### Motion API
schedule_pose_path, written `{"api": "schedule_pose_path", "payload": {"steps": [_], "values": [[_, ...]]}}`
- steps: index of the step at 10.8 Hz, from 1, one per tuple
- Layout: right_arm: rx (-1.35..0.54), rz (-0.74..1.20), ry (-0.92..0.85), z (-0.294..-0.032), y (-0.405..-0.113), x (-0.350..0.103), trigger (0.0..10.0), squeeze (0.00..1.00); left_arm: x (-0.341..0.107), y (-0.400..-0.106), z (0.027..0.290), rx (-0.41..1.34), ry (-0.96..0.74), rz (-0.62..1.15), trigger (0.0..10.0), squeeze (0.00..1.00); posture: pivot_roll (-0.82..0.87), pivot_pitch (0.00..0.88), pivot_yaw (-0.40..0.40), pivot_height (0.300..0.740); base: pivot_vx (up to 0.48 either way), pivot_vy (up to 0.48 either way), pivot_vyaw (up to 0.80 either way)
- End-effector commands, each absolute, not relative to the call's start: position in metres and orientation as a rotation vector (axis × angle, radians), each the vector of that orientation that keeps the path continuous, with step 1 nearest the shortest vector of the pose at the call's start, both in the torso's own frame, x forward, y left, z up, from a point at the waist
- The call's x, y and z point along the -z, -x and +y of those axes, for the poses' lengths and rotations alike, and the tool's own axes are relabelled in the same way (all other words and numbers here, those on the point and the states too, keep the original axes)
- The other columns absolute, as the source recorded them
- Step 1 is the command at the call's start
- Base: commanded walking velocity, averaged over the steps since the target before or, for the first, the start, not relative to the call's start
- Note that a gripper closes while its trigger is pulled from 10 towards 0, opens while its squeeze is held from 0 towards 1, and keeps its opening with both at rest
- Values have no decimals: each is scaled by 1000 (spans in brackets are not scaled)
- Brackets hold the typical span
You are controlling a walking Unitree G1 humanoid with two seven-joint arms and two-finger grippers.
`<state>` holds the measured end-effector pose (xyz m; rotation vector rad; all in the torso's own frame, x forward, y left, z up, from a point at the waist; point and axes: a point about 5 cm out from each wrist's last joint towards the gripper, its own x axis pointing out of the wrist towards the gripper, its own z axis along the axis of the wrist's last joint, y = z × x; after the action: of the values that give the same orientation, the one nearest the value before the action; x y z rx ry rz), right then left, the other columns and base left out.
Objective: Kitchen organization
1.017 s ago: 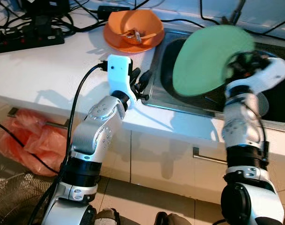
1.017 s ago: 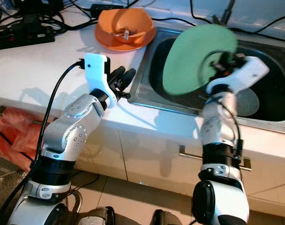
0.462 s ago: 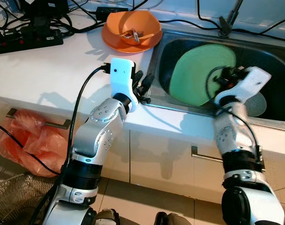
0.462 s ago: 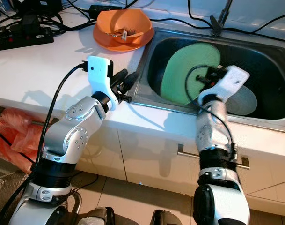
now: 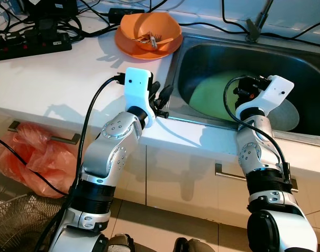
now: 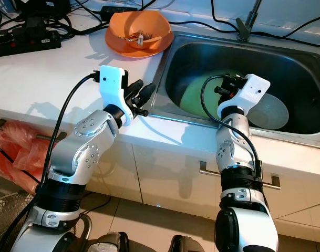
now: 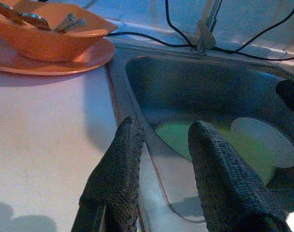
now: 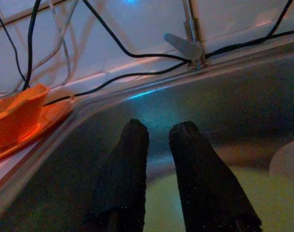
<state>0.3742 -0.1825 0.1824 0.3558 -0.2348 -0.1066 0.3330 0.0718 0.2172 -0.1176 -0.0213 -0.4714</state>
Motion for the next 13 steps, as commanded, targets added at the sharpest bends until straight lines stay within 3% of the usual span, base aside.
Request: {"api": "schedule_pose_path", "payload": {"steps": [1, 2, 3, 7, 9, 13], "values": [[108, -251, -348, -184, -373, -184, 10000, 1000, -217, -330, 71, 476, 119, -28, 10000, 0, 80, 145, -36, 740, 0, 0, 0], [106, -248, -343, -183, -374, -184, 10000, 1000, -218, -331, 71, 474, 121, -30, 10000, 0, 80, 146, -37, 740, 0, 0, 0], [103, -243, -338, -183, -374, -183, 10000, 0, -218, -331, 71, 470, 124, -30, 10000, 0, 80, 145, -38, 740, 0, 0, 0], [60, -255, -283, -175, -373, -185, 10000, 0, -220, -336, 83, 363, 117, -106, 10000, 0, 74, 141, -38, 740, 0, 0, 0], [-53, -374, -79, -157, -362, -199, 10000, 0, -225, -340, 102, 182, -28, -245, 10000, 0, 65, 142, -37, 740, 0, 0, 0], [-77, -454, 64, -157, -349, -208, 10000, 0, -218, -341, 105, 139, -46, -272, 10000, 0, 47, 142, -32, 740, 0, 0, 0]]}}
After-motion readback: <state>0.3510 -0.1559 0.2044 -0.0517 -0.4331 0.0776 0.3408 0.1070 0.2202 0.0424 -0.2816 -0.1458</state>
